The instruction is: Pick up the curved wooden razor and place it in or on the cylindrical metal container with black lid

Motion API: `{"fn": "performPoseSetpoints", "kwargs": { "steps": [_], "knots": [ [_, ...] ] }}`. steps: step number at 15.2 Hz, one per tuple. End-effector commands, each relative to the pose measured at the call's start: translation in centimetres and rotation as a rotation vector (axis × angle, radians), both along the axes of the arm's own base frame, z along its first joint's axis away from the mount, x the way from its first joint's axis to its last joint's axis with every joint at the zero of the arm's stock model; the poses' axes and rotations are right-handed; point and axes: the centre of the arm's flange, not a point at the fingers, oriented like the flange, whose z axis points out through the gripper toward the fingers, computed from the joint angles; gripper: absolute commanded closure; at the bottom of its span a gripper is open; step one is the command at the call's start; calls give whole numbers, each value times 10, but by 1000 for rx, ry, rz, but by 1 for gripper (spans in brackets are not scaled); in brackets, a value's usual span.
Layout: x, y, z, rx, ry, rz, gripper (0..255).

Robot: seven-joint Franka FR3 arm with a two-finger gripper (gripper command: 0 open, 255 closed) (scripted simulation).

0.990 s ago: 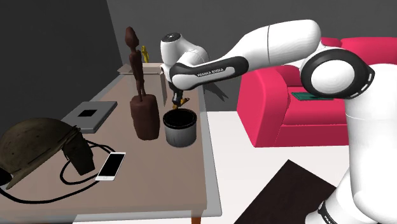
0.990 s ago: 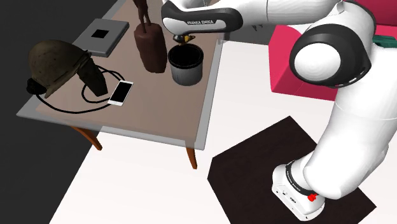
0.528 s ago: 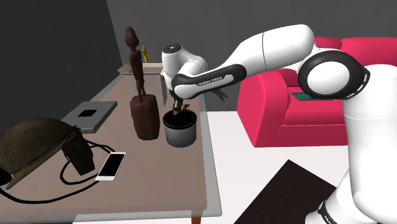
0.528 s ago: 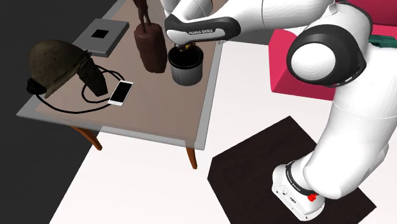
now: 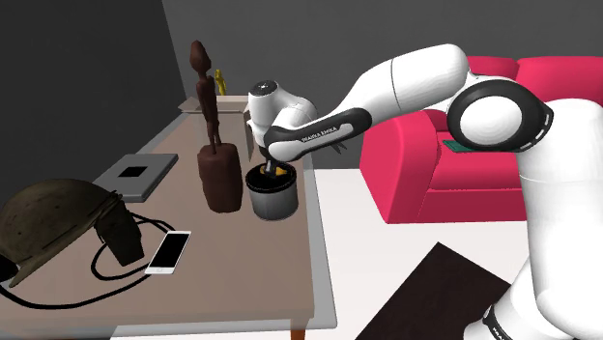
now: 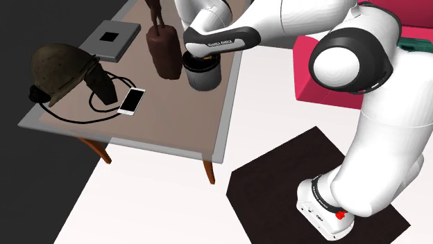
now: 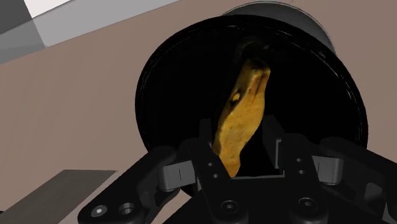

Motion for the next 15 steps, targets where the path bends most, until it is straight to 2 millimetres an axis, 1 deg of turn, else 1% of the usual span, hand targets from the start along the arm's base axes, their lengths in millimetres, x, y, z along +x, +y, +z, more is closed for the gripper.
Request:
{"fn": "performPoseSetpoints", "kwargs": {
  "steps": [1,6,7,12,15],
  "knots": [
    [-1,3,-7,2,8,5,255],
    [-1,3,-7,2,8,5,255],
    [-1,3,-7,2,8,5,0],
    [-1,3,-7,2,8,5,0],
    [-12,12,30,2,8,5,0]
  ]
}}
